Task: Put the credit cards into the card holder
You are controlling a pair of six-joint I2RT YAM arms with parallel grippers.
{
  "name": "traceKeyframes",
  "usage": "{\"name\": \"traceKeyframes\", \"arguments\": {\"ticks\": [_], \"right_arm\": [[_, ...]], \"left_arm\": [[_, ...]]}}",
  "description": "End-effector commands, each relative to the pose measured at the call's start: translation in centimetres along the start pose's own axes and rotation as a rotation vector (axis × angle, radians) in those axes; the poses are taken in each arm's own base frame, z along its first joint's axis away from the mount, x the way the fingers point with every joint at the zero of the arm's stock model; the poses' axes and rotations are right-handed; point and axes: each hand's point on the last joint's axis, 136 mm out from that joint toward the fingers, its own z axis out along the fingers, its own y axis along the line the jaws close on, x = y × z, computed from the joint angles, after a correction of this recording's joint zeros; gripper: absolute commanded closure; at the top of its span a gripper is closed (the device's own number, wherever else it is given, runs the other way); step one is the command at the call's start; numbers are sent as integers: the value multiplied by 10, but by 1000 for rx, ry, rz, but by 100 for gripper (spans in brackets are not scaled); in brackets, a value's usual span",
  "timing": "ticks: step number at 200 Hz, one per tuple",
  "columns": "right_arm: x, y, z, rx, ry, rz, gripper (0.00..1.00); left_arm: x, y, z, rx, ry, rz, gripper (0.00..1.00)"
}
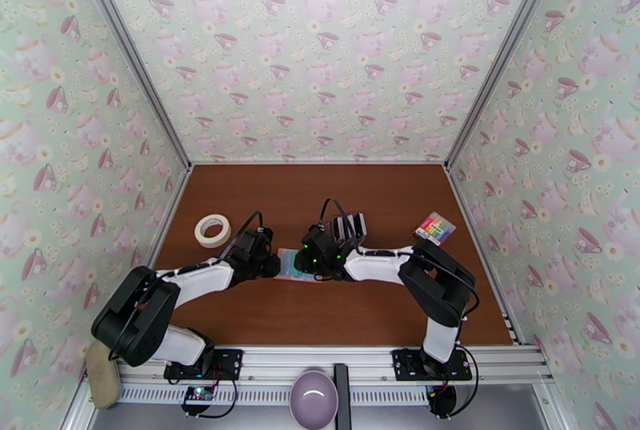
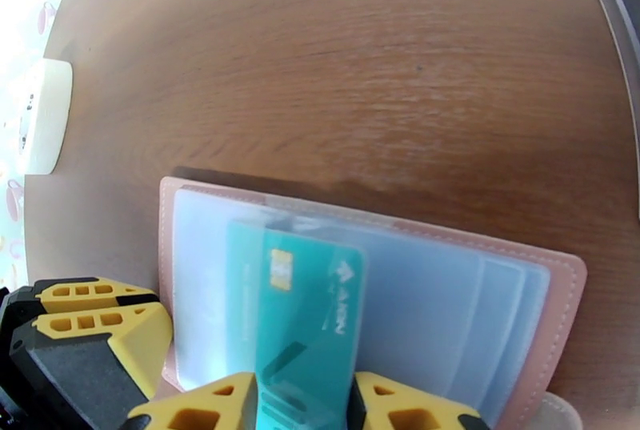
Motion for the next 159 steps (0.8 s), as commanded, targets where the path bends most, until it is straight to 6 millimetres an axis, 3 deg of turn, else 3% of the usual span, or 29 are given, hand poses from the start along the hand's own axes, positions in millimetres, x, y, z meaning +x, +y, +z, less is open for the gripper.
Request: {"name": "traceKeyframes", "arguments": {"ticks": [1,33,114,159], "right_arm": [[3,1,0,41,17,-45,65],[2,-1,-2,76,27,-73,65],[13,5,13,118,96,-121,65],[11,-2,4,153,86,-139,65]], "left_arm": [[-1,-8,2,40,9,-3,84],[-2,-10,1,52,6,-3,85],[0,-12,2,66,11,-10,85],[0,-11,1,62,9,-12,85]]}}
